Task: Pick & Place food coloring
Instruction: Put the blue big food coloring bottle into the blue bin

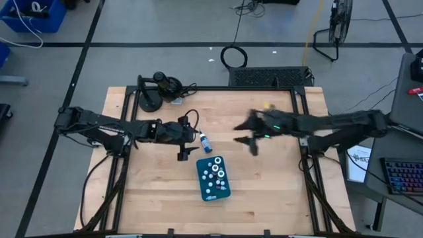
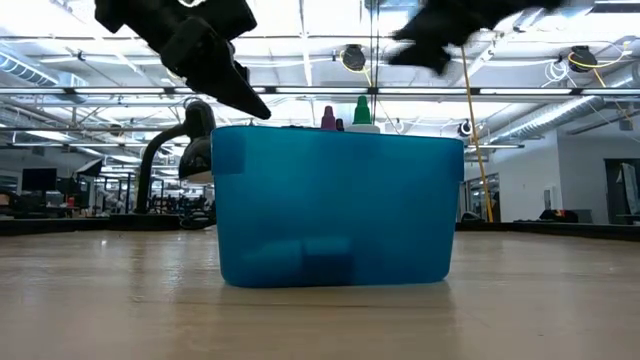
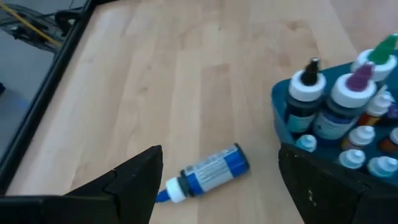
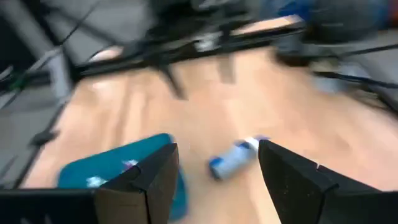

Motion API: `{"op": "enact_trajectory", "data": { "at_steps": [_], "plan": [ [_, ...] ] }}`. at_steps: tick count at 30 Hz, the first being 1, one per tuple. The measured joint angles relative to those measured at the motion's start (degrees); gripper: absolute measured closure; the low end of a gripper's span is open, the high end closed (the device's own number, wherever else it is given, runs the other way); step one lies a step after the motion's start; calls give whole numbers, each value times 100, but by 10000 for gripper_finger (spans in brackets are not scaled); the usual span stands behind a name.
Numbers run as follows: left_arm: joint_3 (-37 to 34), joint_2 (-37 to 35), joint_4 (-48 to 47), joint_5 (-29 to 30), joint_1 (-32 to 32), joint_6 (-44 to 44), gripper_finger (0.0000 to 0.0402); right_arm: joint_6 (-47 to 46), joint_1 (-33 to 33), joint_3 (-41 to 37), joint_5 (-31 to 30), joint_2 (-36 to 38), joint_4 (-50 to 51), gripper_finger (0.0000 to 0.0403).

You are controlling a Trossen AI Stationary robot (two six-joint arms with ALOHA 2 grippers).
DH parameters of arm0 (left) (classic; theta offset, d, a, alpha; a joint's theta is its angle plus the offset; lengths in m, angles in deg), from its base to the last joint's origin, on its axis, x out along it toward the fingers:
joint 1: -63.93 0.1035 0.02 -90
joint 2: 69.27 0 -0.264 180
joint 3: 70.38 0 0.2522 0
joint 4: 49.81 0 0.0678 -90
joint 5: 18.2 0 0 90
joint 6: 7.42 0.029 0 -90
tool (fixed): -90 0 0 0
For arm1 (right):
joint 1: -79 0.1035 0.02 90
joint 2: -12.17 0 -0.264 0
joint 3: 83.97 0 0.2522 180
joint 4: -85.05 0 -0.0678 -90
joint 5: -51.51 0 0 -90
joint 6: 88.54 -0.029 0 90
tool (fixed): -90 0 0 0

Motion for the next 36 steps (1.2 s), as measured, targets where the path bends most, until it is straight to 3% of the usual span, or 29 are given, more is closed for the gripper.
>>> {"op": "enact_trajectory", "data": {
  "at_steps": [3,9,15,23,28,36],
  "plan": [
    [-9,-304,-82,-124,84,66,84,618,-251,1206,909,-1366,615,191],
    [-403,-968,339,-1203,53,493,94,596,-641,2553,996,-3248,671,190],
    [-949,-1673,453,-877,216,310,91,401,-575,3086,1411,-4486,479,190],
    [-1375,-2176,619,-882,300,185,78,410,-537,3291,2532,-5368,20,190],
    [-1370,-2171,637,-880,300,130,77,394,-558,3295,2651,-5657,-6,190],
    [-1370,-2136,620,-878,300,88,81,409,-669,3307,2465,-5545,869,190]
  ]
}}
